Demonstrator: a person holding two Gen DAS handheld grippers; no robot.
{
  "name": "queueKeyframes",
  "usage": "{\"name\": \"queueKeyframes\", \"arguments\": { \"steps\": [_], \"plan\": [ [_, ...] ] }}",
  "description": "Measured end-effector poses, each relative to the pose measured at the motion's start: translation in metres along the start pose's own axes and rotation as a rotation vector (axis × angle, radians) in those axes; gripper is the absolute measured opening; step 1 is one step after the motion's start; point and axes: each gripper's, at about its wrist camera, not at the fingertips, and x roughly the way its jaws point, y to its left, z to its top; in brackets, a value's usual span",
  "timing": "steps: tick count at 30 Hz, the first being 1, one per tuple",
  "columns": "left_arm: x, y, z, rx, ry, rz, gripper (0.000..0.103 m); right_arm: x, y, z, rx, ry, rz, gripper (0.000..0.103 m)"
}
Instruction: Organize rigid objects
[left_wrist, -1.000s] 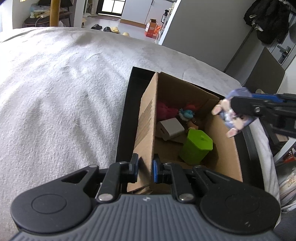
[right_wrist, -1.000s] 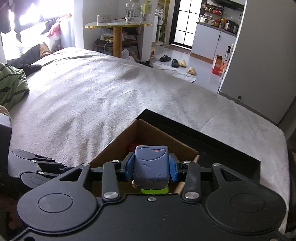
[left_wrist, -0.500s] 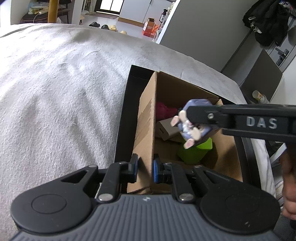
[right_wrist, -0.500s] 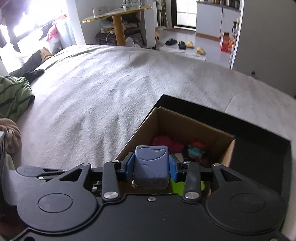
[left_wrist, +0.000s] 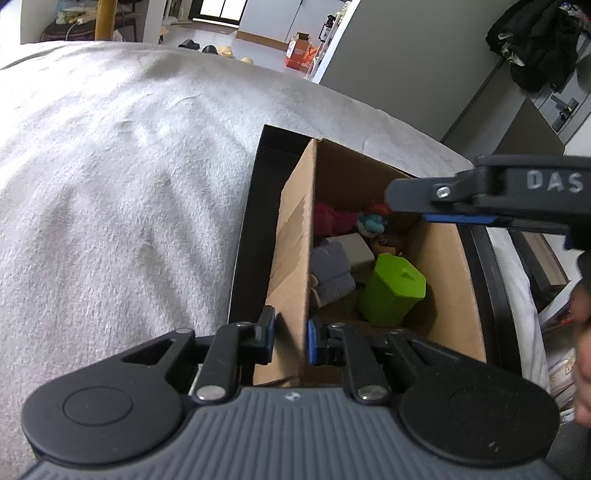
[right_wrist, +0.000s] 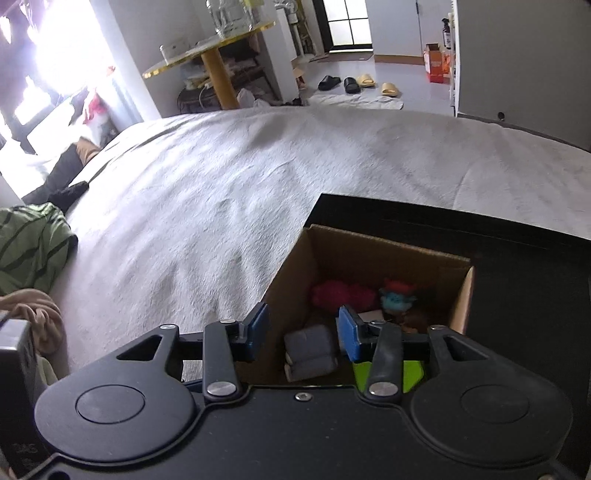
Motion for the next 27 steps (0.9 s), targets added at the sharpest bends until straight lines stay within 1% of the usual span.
{"name": "queueKeyframes", "arguments": {
  "steps": [8,12,15,16,18,20,21,24,27],
  "plan": [
    [0.000,0.001,0.000,-0.003,0.002,0.001,0.015,-0.022,-0.012,-0.010,-0.005,-0.003,-0.046,0.044],
    [-0.001,-0.003,0.000,0.018,-0.003,0.019,0.015,-0.032,-0.020,-0.019,0.016,-0.003,-0.063,0.045],
    [-0.003,-0.007,0.001,0.026,0.002,0.030,0.015,-0.042,-0.028,-0.025,0.031,-0.011,-0.083,0.049],
    [-0.002,-0.008,0.001,0.027,0.013,0.034,0.015,-0.046,-0.032,-0.028,0.040,-0.016,-0.087,0.051],
    [0.000,-0.010,0.004,0.030,0.044,0.055,0.015,-0.051,-0.038,-0.032,0.055,-0.024,-0.095,0.052],
    [-0.004,-0.015,0.004,0.050,0.032,0.076,0.015,-0.058,-0.045,-0.036,0.070,-0.035,-0.101,0.054],
    [-0.007,-0.018,0.003,0.063,0.027,0.081,0.015,-0.062,-0.047,-0.039,0.074,-0.041,-0.103,0.056],
    [-0.012,-0.024,0.001,0.073,0.043,0.088,0.016,-0.073,-0.056,-0.045,0.087,-0.065,-0.111,0.064],
    [-0.016,-0.028,-0.001,0.068,0.052,0.105,0.016,-0.082,-0.066,-0.052,0.100,-0.073,-0.130,0.066]
  ]
}}
